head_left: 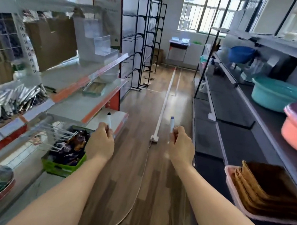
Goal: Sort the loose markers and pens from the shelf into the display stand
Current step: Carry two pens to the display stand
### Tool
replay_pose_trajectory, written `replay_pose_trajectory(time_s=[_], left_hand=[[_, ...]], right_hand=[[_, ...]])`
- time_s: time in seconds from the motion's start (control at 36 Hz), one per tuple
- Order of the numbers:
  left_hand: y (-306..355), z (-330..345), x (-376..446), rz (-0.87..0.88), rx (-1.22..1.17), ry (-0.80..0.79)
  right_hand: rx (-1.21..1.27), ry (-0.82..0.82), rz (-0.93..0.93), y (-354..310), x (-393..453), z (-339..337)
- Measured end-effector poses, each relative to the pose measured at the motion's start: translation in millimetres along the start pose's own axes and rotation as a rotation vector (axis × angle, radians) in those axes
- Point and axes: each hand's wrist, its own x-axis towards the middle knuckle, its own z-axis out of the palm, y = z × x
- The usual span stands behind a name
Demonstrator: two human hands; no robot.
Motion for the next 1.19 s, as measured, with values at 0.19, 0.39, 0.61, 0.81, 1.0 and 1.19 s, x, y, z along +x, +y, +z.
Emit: replay_pose_trajectory(time_s=[0.19, 0.39, 0.61, 0.81, 1.0, 1.19], left_hand=[[3, 34, 90, -0.001, -0.012, 0.025], [6, 75, 169, -0.037, -0.041, 0.055], [26, 132, 271, -0.089, -0.056, 0.123], [52, 174, 357, -0.125, -0.055, 0.220], [60, 214, 432, -0.187, 0.011, 0.274], [50, 251, 516, -0.214, 0.016, 0.268]], right_hand=[[0.022, -0.010, -0.021, -22, 85, 45], [0.039, -0.033, -0.013, -21, 175, 98], [0.013, -0.074, -0.106, -18, 303, 143], [0.058, -0.156, -0.183, -28, 416, 179], [0.121, -0.204, -0.243, -37, 494, 218], [0.161, -0.200, -0.264, -51, 570, 268]])
